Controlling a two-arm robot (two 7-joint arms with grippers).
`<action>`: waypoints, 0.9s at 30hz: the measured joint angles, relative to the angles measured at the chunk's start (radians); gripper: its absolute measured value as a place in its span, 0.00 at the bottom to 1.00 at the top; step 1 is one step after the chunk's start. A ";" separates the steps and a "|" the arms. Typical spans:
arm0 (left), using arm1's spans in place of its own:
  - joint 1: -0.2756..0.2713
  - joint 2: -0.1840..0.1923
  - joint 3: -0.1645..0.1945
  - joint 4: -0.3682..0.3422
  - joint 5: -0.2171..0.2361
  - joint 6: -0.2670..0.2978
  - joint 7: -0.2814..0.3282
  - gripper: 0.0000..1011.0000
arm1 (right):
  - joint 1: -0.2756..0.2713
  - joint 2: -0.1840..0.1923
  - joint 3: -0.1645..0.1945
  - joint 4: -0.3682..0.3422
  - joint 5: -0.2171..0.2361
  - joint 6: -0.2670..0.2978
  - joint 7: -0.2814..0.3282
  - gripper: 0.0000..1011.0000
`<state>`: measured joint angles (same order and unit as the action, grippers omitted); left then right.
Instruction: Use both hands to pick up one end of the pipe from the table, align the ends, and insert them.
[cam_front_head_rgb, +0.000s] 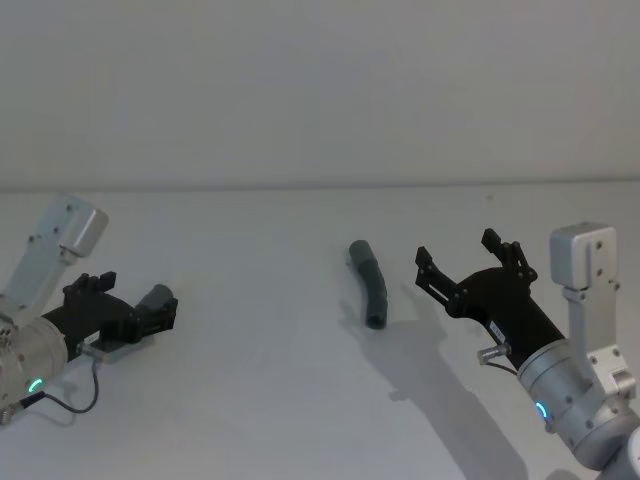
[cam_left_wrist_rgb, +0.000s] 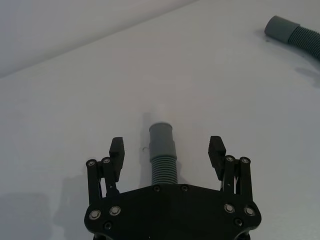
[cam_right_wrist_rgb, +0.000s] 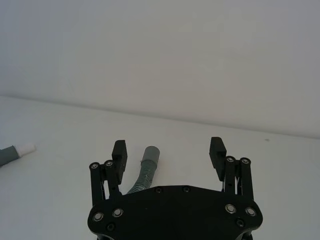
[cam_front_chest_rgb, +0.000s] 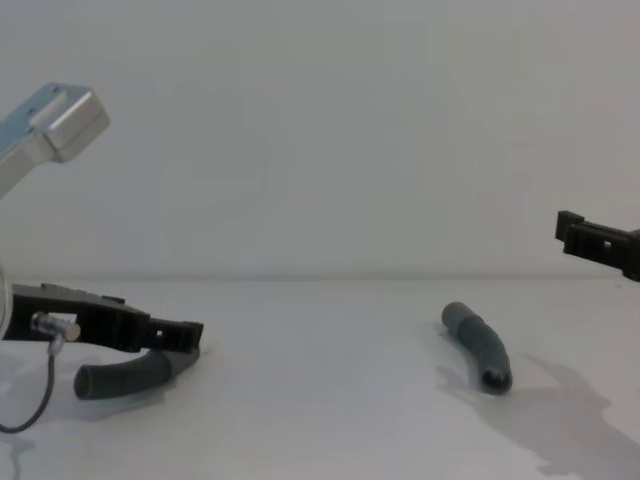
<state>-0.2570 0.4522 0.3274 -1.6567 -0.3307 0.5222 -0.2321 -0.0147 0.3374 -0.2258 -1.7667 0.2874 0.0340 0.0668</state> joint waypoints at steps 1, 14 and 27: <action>-0.002 0.000 0.001 0.004 0.002 0.000 -0.003 0.99 | 0.000 0.000 0.000 0.000 0.000 0.000 0.000 0.99; -0.047 -0.010 0.018 0.084 0.016 -0.016 -0.046 0.99 | 0.000 0.000 0.000 0.000 0.000 0.000 0.000 0.99; -0.076 -0.028 0.030 0.151 0.020 -0.034 -0.088 0.99 | 0.000 0.000 0.000 0.000 0.000 0.000 0.000 0.99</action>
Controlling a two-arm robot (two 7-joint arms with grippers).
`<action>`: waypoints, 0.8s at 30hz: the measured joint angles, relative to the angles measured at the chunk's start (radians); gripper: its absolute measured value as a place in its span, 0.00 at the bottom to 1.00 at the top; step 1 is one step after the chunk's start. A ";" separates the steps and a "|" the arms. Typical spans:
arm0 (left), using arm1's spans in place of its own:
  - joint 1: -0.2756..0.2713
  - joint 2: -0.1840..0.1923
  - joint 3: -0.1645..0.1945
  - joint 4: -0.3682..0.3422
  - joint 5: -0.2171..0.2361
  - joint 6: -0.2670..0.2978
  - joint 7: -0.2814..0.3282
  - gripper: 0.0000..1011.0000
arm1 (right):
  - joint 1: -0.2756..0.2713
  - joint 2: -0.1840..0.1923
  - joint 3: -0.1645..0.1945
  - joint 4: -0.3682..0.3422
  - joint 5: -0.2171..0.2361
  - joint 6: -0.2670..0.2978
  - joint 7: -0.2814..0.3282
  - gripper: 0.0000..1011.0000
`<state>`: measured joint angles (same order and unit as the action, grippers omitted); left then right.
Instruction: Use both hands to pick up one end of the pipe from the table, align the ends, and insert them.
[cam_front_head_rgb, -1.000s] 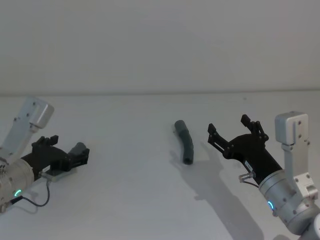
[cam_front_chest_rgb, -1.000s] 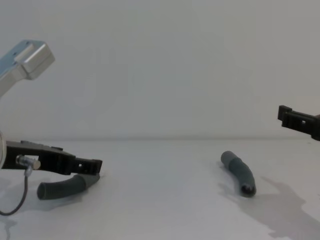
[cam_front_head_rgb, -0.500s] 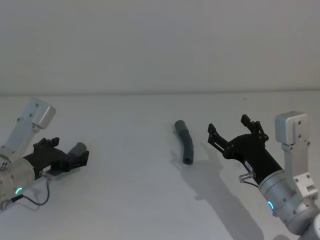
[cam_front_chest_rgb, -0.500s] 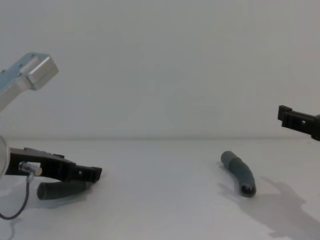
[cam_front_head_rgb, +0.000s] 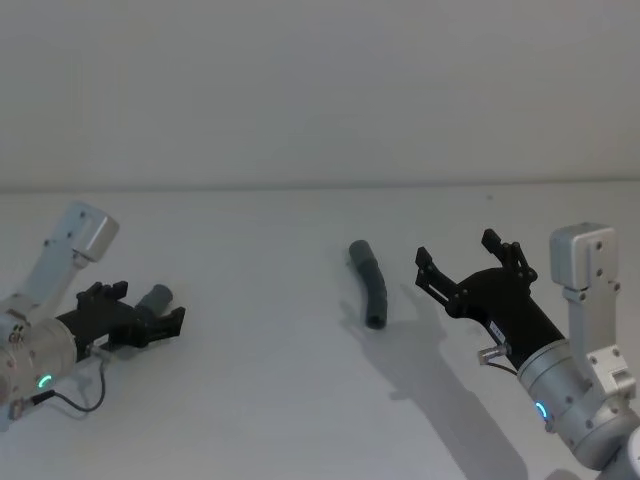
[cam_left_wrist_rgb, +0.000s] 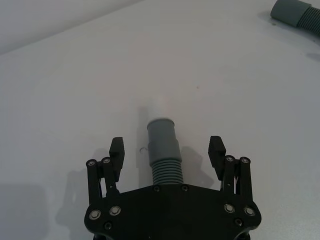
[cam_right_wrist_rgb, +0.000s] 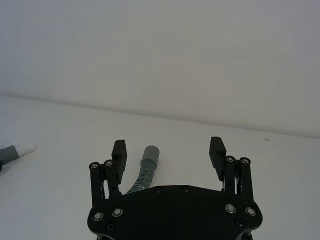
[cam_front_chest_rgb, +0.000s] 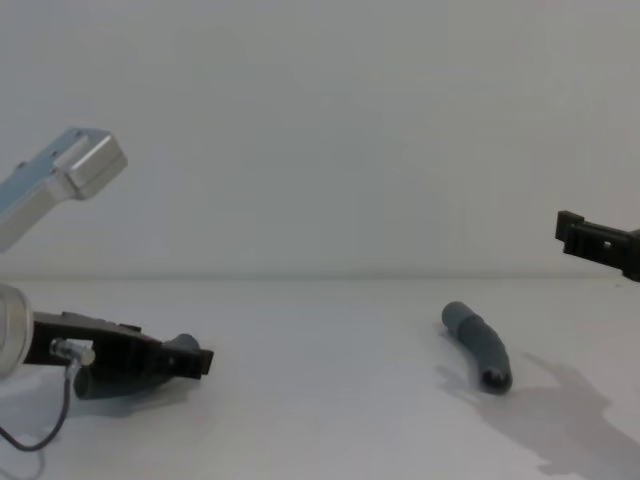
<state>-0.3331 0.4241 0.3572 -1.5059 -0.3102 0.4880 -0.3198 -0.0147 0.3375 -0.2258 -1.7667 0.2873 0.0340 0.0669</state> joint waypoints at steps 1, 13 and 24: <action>-0.002 -0.002 0.000 0.004 0.000 -0.002 -0.002 0.99 | 0.000 0.000 0.000 0.000 0.000 0.000 0.000 0.99; 0.003 -0.014 -0.006 0.020 0.001 -0.015 -0.012 0.73 | 0.000 0.000 0.000 0.000 0.000 0.000 0.000 0.99; 0.023 -0.021 -0.019 0.012 0.000 -0.021 -0.006 0.39 | 0.000 0.000 0.000 0.000 0.000 0.000 0.000 0.99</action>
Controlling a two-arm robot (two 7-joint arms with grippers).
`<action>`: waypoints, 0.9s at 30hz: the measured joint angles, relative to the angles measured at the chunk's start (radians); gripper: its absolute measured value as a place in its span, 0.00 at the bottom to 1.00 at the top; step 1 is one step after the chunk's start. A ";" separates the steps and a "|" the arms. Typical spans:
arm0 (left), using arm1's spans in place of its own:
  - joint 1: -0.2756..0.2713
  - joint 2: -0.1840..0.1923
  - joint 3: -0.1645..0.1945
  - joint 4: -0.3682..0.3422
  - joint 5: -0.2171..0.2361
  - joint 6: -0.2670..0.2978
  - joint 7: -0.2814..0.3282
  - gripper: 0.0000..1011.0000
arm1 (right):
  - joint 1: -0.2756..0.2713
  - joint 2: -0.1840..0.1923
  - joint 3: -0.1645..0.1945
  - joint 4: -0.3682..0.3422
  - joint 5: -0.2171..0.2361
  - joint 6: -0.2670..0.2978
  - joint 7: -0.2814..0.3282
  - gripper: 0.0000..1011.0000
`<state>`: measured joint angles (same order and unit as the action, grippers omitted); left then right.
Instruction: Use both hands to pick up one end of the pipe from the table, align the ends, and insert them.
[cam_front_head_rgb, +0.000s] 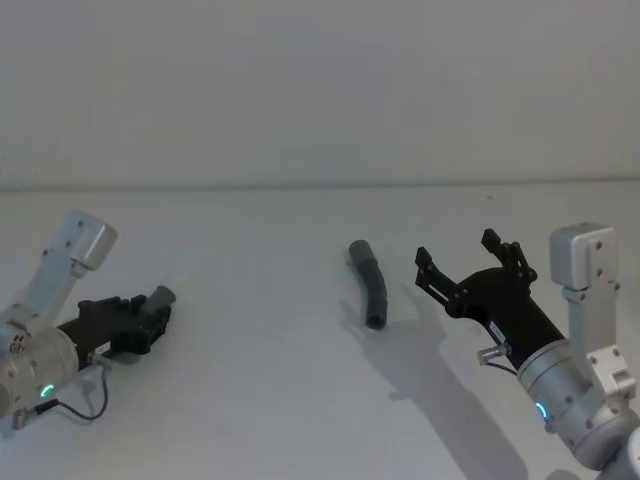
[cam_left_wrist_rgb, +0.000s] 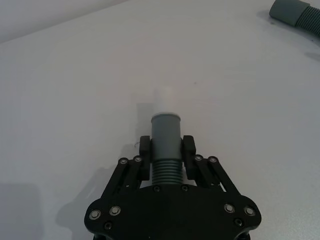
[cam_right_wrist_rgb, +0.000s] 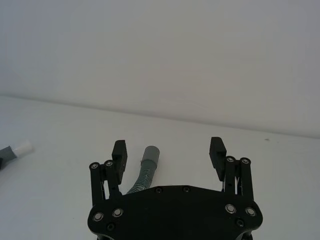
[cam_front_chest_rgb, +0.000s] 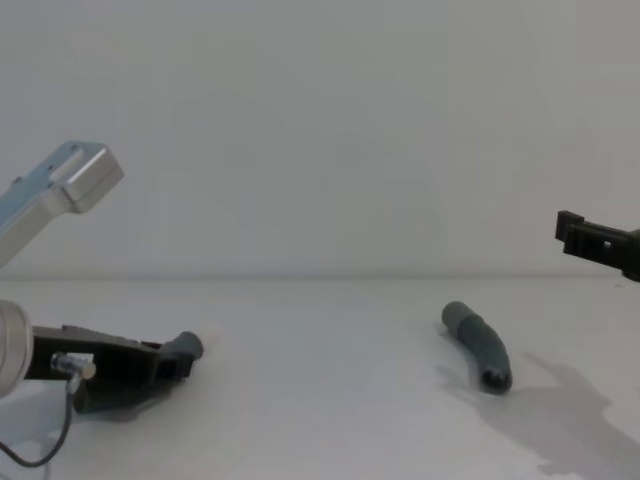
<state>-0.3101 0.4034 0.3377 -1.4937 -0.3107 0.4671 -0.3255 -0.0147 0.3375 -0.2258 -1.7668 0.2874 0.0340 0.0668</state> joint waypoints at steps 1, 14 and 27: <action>0.000 0.000 0.000 0.000 0.000 0.000 0.000 0.35 | 0.000 0.000 0.000 0.000 0.000 0.000 0.000 0.99; 0.016 -0.007 -0.010 -0.009 0.004 -0.011 0.007 0.32 | 0.000 0.000 0.000 0.000 0.000 0.000 0.000 0.99; -0.021 0.001 0.008 -0.005 0.010 -0.086 -0.055 0.32 | 0.000 0.000 0.000 0.000 0.000 0.000 0.000 0.99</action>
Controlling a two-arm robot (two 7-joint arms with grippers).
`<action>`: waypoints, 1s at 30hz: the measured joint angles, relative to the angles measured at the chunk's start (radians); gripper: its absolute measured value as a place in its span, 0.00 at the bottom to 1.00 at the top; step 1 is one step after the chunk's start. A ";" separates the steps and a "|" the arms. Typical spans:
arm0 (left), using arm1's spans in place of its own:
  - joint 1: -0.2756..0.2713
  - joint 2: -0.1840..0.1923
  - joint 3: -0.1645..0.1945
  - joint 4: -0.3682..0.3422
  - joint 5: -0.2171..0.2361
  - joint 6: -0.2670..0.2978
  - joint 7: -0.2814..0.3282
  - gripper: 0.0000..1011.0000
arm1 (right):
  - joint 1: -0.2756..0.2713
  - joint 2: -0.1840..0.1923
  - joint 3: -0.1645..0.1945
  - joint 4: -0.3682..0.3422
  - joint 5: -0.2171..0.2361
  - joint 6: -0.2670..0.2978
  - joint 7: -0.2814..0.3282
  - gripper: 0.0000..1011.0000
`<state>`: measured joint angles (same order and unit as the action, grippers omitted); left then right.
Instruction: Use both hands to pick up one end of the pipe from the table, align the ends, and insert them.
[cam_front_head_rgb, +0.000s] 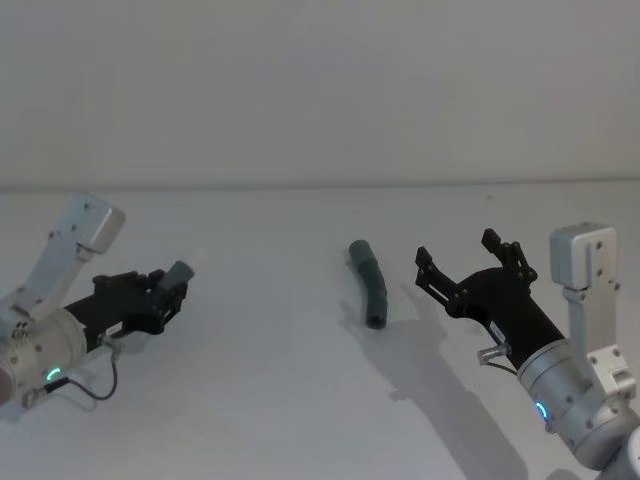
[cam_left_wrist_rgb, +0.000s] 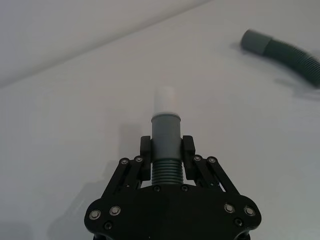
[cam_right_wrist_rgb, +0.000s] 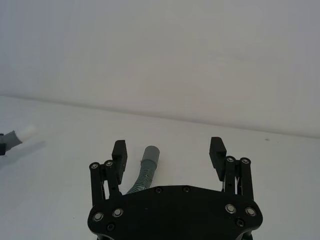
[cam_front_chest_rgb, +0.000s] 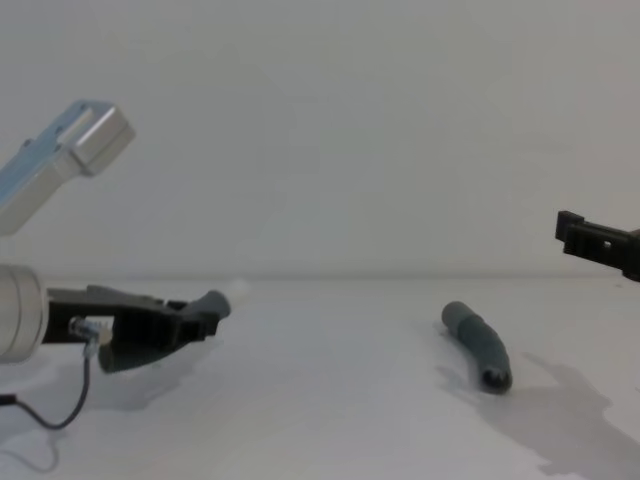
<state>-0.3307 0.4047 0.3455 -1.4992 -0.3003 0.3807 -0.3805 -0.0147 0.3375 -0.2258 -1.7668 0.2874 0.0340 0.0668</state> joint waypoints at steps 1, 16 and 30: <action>-0.004 0.001 0.002 0.001 0.000 -0.005 -0.006 0.32 | 0.000 0.000 0.000 0.000 0.000 0.000 0.000 0.99; -0.101 0.027 0.059 0.041 -0.027 -0.082 -0.181 0.32 | 0.000 0.000 0.000 0.000 0.000 0.000 0.000 0.99; -0.208 0.051 0.124 0.104 -0.070 -0.119 -0.396 0.32 | 0.000 0.000 0.000 0.000 0.000 0.000 0.000 0.99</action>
<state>-0.5382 0.4555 0.4700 -1.3952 -0.3702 0.2619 -0.7769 -0.0146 0.3375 -0.2258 -1.7667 0.2874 0.0340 0.0668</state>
